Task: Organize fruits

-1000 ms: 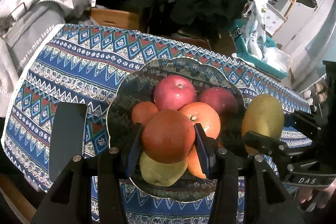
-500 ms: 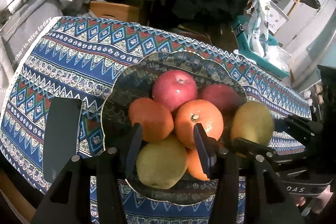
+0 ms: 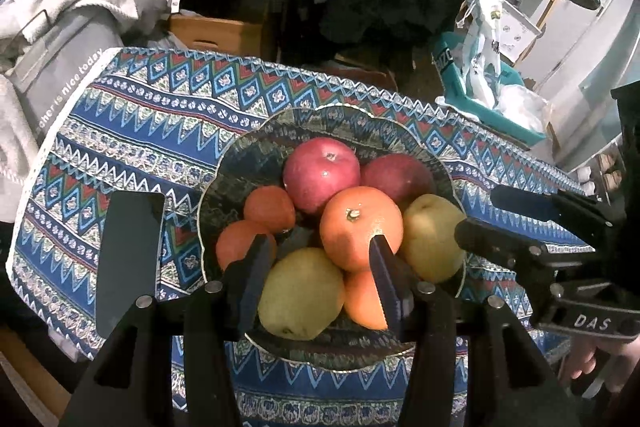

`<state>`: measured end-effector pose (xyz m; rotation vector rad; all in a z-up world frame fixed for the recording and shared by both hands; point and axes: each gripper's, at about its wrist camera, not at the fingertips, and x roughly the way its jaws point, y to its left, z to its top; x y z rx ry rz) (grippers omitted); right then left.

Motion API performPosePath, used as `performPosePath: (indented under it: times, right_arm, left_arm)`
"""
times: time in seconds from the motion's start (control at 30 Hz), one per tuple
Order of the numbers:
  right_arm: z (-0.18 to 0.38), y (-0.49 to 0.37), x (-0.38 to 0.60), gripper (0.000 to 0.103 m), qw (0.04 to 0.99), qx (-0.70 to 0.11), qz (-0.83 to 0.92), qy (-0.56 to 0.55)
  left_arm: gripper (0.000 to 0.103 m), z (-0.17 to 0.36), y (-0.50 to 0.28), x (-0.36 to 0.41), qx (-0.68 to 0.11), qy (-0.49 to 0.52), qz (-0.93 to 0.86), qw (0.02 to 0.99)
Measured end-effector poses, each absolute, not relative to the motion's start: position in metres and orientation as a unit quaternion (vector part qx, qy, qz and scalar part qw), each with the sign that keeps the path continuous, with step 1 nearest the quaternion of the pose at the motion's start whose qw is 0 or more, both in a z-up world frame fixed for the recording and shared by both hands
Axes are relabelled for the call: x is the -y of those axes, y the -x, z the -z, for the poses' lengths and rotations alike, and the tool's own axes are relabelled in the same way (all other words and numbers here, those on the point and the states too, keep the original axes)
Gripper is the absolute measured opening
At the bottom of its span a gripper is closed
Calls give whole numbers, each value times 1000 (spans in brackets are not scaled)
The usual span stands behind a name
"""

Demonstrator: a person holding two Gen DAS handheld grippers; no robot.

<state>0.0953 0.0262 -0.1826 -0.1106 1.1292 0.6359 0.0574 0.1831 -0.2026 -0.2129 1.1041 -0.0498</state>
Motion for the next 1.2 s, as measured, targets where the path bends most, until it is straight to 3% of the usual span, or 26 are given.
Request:
performPosePath:
  times: [0.2, 0.33, 0.4, 0.87, 1.2]
  right_arm:
    - [156, -88, -17, 68, 817, -499, -281, 64]
    - [137, -83, -9, 71, 829, -482, -274, 64]
    - [125, -79, -5, 71, 838, -471, -267, 67]
    - [50, -41, 25, 83, 887, -391, -234, 75]
    - [20, -18, 51, 85, 903, -361, -226, 61]
  left_arm:
    - [67, 175, -46, -173, -500, 72, 20, 863]
    - [69, 156, -38, -161, -489, 55, 28, 870]
    - [76, 149, -34, -156, -483, 40, 29, 874]
    - [80, 98, -12, -139, -438, 14, 21, 899]
    - [86, 63, 13, -126, -398, -6, 17, 917]
